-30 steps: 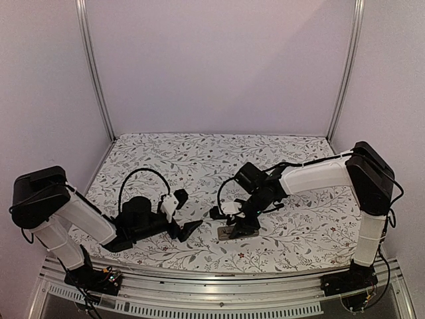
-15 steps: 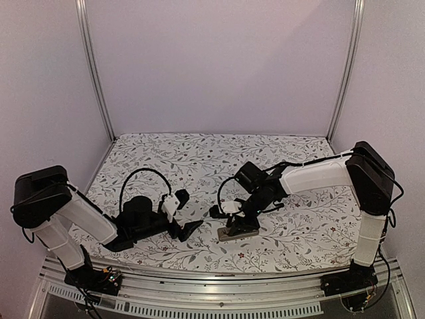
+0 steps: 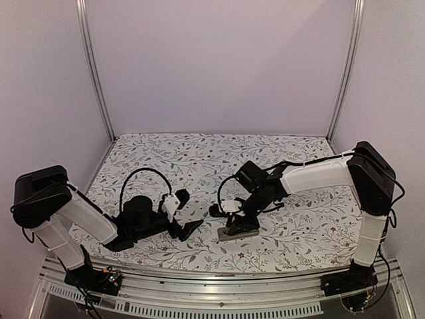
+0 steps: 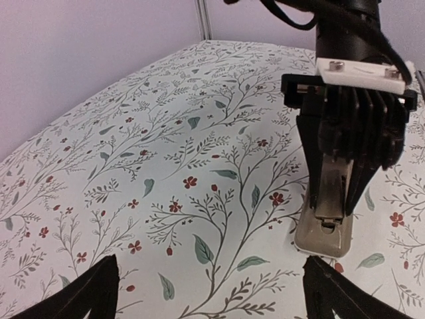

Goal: Load the batteries into the remote control
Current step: Adjust the battery cover on the remote control without the battery cover.

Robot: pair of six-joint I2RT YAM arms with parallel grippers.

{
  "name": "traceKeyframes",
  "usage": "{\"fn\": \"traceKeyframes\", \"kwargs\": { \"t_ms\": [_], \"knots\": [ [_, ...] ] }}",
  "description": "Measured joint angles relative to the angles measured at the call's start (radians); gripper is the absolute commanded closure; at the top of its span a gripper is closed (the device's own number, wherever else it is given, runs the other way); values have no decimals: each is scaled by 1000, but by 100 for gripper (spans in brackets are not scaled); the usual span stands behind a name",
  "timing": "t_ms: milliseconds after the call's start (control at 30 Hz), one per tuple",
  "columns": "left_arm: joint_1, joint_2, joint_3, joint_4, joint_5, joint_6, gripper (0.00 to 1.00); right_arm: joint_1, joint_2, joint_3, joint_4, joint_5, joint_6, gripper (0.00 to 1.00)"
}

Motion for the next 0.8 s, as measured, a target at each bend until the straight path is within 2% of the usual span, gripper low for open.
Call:
{"fn": "traceKeyframes", "kwargs": {
  "t_ms": [100, 300, 600, 800],
  "knots": [
    [0, 0, 0, 0, 1, 0, 4, 0, 0, 0, -5, -3, 6, 56],
    [0, 2, 0, -1, 4, 3, 4, -3, 5, 12, -14, -31, 10, 54],
    [1, 2, 0, -3, 3, 18, 4, -8, 58, 51, -15, -50, 25, 54],
    [1, 2, 0, -6, 3, 21, 4, -10, 74, 64, -18, -60, 32, 59]
  ]
}}
